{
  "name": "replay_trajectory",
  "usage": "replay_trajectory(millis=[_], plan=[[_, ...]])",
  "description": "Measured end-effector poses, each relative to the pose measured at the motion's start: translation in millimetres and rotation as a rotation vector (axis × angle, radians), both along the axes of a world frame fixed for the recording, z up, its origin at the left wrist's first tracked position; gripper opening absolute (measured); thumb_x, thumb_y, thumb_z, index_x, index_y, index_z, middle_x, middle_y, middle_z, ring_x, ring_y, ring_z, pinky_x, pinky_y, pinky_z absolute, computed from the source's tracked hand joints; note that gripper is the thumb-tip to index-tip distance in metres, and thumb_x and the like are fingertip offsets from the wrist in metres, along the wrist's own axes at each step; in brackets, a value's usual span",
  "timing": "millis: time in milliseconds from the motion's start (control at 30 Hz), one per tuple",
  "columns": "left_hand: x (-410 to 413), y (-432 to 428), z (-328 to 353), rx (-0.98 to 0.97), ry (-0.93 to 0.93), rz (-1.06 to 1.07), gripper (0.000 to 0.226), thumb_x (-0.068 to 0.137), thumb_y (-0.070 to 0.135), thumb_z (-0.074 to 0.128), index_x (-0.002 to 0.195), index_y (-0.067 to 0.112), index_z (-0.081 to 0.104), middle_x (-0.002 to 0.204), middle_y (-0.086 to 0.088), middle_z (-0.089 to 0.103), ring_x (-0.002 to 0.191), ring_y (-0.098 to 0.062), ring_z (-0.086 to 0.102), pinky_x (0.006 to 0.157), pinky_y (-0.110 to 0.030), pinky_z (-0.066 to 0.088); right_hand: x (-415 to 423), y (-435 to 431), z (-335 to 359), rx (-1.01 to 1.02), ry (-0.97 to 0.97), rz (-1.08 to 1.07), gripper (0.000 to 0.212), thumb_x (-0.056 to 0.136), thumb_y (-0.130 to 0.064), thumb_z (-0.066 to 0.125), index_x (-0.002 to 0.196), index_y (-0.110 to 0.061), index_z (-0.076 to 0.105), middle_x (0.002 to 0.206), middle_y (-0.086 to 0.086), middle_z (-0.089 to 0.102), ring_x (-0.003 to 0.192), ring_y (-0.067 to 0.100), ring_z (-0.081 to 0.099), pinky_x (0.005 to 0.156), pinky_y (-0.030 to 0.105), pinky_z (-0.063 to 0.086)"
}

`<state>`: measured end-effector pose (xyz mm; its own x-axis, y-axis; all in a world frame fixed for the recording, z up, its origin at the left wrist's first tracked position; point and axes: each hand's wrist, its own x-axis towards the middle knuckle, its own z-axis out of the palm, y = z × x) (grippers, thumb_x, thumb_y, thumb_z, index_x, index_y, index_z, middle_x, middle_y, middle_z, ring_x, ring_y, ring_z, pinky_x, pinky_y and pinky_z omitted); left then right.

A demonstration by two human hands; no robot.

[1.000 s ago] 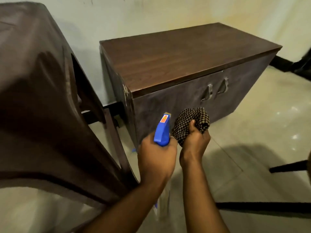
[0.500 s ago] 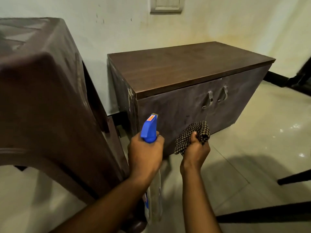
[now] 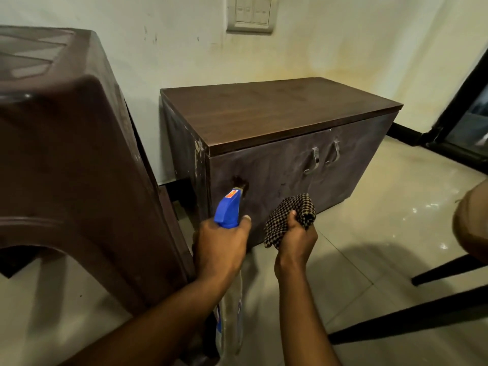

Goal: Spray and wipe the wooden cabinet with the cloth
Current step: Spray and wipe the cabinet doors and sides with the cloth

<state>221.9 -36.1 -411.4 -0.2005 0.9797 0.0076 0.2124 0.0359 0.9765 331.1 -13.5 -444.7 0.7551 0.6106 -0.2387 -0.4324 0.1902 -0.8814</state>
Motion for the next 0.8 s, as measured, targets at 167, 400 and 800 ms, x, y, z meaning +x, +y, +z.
replay_trajectory(millis=[167, 400, 800], plan=[[9, 0, 12, 0.057, -0.008, -0.015, 0.026, 0.07, 0.038, 0.07, 0.067, 0.015, 0.058, 0.064, -0.018, 0.063, 0.063, -0.035, 0.064, 0.064, -0.051, 0.056, 4, -8, 3, -0.031, -0.015, 0.007, 0.025, 0.092, -0.009, 0.057, 0.116, -0.009, 0.064, 0.091, -0.003, 0.066, 0.086, 0.017, 0.063, 0.092, 0.053, 0.051], [35, 3, 24, 0.105, -0.016, -0.118, 0.024, 0.068, 0.036, 0.068, 0.066, 0.014, 0.061, 0.059, -0.011, 0.062, 0.06, -0.032, 0.064, 0.062, -0.047, 0.056, 12, -13, -3, -0.062, -0.044, 0.031, 0.023, 0.091, -0.014, 0.058, 0.113, -0.017, 0.066, 0.104, 0.005, 0.07, 0.097, 0.027, 0.066, 0.089, 0.055, 0.053], [79, 30, 10, -0.028, 0.032, -0.224, 0.031, 0.055, 0.044, 0.059, 0.065, 0.015, 0.059, 0.062, -0.01, 0.064, 0.064, -0.033, 0.066, 0.064, -0.048, 0.058, 41, -13, -6, -0.036, -0.015, -0.028, 0.026, 0.092, -0.011, 0.058, 0.117, -0.011, 0.064, 0.105, 0.008, 0.07, 0.096, 0.027, 0.067, 0.086, 0.049, 0.055]])
